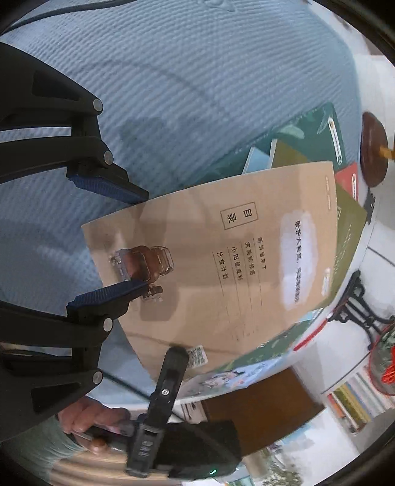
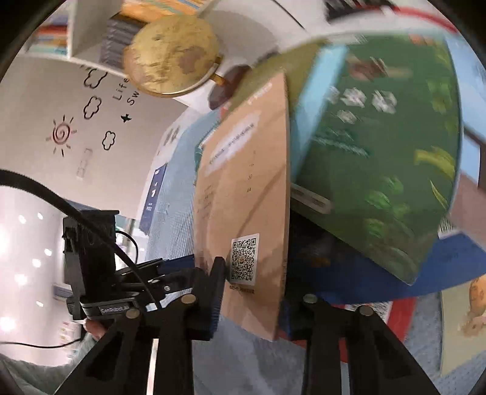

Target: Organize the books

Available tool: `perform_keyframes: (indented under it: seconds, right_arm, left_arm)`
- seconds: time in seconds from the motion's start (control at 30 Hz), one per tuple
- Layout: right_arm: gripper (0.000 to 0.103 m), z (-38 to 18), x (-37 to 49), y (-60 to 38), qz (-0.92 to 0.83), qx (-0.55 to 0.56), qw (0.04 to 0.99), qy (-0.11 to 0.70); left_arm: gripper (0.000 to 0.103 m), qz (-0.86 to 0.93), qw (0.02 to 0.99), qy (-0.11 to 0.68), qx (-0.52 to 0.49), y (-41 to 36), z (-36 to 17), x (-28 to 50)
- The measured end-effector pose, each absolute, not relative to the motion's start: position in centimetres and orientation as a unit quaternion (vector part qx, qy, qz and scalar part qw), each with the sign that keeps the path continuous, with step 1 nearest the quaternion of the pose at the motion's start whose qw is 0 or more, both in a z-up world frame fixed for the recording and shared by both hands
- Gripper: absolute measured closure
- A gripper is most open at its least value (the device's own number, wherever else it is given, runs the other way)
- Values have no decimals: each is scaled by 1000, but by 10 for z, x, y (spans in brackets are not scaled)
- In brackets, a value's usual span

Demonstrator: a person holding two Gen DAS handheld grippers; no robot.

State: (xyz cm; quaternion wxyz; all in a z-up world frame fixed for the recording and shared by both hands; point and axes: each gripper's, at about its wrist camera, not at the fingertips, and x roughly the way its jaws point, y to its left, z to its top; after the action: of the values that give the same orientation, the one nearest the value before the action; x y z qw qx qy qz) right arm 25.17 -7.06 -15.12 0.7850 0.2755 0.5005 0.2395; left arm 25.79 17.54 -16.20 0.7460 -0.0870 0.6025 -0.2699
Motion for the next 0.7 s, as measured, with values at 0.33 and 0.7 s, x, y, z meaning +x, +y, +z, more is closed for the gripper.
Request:
perform_keyframes:
  seconds: [0.33,0.7]
  right_arm:
    - [83,-42,231,33,237,16,863,446]
    - [81,-25,212,168,286,-195,841,417]
  left_arm:
    - [54,-217,791,564,-93,229,-126,247]
    - [54,-143,838,486,-205,349,-61,245]
